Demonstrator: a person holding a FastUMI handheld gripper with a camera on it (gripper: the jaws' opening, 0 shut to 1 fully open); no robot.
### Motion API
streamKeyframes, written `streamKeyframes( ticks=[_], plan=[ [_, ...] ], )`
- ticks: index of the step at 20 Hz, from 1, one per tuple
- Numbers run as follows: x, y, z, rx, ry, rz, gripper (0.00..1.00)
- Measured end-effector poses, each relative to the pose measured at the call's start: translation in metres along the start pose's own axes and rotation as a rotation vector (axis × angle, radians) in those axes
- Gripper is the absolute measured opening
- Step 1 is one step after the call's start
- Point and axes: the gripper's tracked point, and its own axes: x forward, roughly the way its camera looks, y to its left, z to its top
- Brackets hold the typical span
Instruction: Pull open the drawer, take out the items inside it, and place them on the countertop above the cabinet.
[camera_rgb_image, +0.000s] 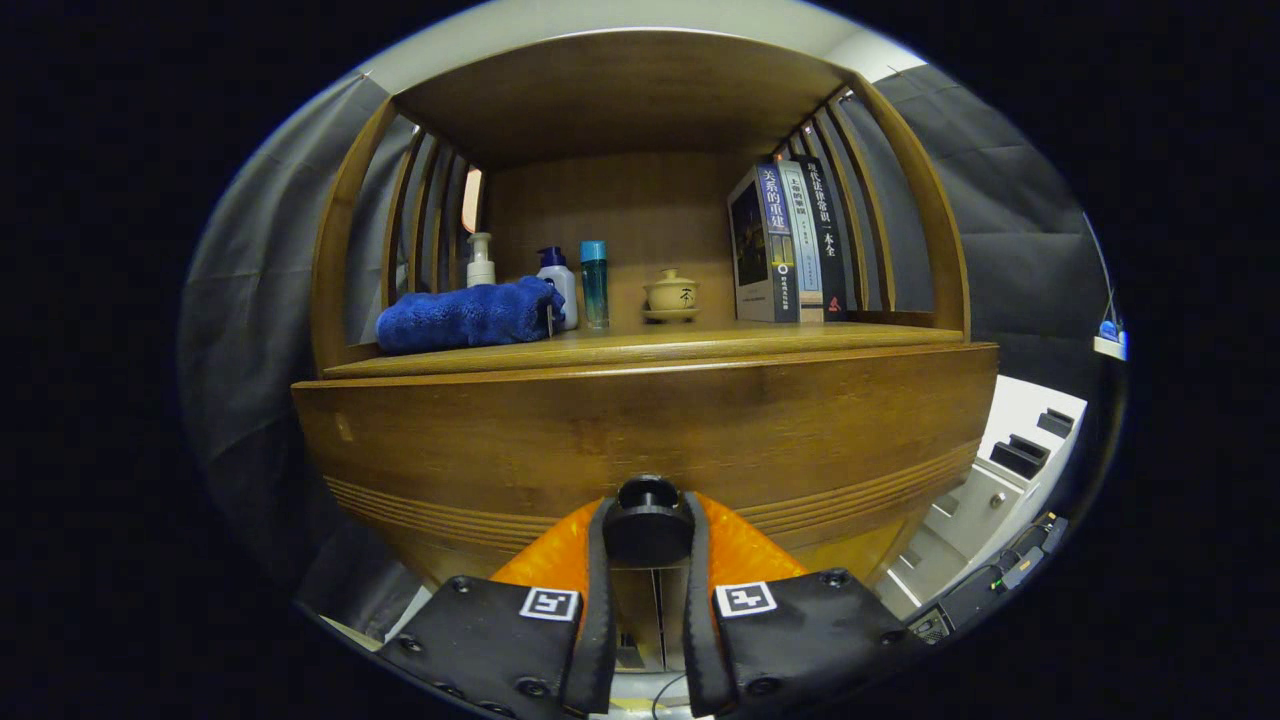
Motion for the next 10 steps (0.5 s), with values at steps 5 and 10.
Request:
streamKeyframes(
  ticks=[5, 10],
  plan=[
    [-0.028, 0.001, -0.004, -0.007, -0.008, -0.012, 0.36],
    [-0.057, 0.001, -0.012, -0.009, -0.003, -0.007, 0.28]
  ],
)
